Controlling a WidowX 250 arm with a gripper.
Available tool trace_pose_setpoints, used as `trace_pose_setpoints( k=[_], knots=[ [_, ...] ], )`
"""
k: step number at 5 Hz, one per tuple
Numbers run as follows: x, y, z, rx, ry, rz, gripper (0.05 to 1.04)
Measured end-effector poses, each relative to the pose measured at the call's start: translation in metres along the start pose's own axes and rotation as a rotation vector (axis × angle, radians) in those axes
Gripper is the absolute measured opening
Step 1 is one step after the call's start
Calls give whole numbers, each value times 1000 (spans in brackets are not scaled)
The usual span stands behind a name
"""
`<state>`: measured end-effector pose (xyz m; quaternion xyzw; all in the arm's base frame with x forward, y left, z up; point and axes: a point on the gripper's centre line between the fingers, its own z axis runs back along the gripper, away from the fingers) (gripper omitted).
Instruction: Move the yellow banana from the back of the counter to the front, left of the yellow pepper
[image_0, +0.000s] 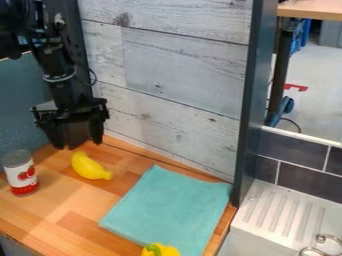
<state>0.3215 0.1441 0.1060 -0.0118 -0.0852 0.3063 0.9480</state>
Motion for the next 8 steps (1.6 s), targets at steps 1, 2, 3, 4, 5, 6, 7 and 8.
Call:
trace_pose_setpoints(
  k=[1,2,3,4,5,6,7,8],
  knots=[
    [13,5,-9,-5,-39,106,1001],
    [25,5,-22,-3,-29,175,1001],
    [34,6,-29,3,-42,253,1001],
    [44,7,-41,24,-34,290,1001],
    [48,11,-57,63,5,308,1001],
    [49,16,-68,106,20,324,1001],
    [49,17,-82,146,53,326,1001],
    [46,9,-97,190,83,323,1001]
  ],
)
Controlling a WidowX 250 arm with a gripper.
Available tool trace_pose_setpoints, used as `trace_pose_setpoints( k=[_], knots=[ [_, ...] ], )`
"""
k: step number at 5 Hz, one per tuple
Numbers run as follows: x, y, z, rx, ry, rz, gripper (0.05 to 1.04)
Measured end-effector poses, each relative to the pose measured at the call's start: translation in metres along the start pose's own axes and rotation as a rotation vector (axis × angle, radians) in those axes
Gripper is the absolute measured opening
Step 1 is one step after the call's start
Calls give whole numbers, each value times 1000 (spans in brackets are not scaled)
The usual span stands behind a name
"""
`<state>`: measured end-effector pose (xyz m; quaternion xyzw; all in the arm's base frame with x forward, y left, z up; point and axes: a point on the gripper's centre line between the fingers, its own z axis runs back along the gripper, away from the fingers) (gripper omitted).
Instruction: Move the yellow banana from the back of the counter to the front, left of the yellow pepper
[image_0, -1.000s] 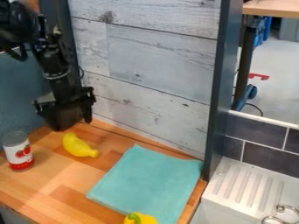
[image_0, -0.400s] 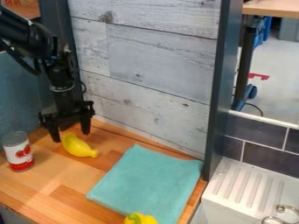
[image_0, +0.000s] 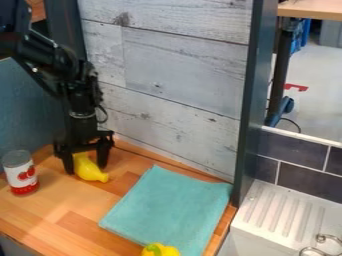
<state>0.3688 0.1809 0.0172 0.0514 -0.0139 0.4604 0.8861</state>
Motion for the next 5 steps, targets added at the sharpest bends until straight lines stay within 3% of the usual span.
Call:
trace_pose_setpoints(
  k=[1,2,3,4,5],
  knots=[
    [-7,-9,-7,-16,26,0,963],
    [-8,-11,-7,-30,35,0,686],
    [-12,-11,-6,-40,33,17,597],
    [-24,-1,9,-51,17,29,597],
    [-52,24,39,-46,-26,84,597]
  ],
)
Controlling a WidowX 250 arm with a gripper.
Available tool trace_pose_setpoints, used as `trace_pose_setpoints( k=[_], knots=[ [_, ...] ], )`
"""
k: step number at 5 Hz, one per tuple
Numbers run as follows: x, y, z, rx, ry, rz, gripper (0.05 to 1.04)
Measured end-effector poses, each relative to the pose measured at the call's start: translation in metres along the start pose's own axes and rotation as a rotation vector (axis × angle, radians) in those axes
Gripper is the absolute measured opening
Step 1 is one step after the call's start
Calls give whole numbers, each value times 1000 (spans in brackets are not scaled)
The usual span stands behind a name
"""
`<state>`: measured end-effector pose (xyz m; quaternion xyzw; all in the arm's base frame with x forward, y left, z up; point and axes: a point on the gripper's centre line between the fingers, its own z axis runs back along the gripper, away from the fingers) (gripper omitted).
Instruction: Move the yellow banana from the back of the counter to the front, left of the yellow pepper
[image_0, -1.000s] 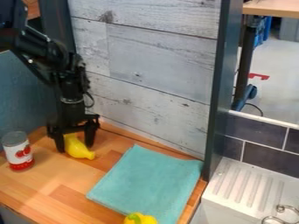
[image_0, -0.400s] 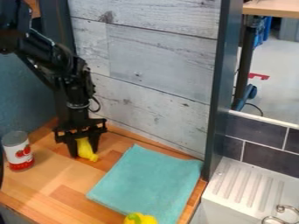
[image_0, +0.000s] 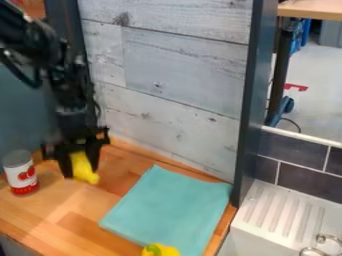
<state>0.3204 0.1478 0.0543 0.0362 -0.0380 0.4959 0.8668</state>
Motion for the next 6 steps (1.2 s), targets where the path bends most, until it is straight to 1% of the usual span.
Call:
trace_pose_setpoints(
  k=[1,2,3,4,5,6],
  knots=[
    [-29,24,19,3,-4,49,597],
    [-60,46,23,-12,3,84,597],
    [-76,56,15,-11,30,134,597],
    [-86,56,8,-28,63,222,597],
    [-89,52,6,-51,98,325,597],
    [-94,54,-5,-15,133,378,597]
  ],
)
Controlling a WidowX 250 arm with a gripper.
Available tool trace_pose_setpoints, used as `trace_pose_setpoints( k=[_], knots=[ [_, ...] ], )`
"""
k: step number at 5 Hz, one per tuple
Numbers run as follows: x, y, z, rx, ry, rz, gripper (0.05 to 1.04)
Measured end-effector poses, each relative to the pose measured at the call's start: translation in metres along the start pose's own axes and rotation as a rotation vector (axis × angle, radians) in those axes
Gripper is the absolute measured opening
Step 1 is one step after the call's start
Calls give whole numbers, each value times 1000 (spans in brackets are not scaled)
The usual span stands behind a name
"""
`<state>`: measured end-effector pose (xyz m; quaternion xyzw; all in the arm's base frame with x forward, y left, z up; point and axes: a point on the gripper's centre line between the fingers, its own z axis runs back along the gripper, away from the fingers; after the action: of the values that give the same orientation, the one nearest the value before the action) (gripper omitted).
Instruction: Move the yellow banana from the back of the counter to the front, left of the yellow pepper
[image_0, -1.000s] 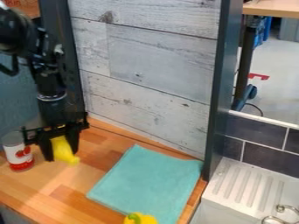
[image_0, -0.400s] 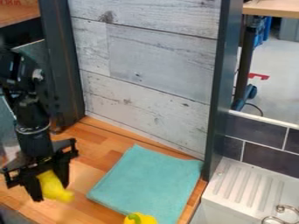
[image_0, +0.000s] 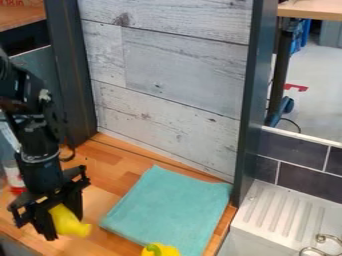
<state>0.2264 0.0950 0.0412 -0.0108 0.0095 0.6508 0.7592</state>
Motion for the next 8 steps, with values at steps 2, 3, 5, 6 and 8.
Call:
trace_pose_setpoints(
  k=[2,3,5,6,8],
  knots=[
    [-9,22,-32,103,37,46,597],
    [-11,20,-35,99,44,47,597],
    [-13,-1,-34,36,41,69,597],
    [-14,-6,-37,41,45,83,597],
    [-14,-6,-41,53,49,111,596]
  ],
)
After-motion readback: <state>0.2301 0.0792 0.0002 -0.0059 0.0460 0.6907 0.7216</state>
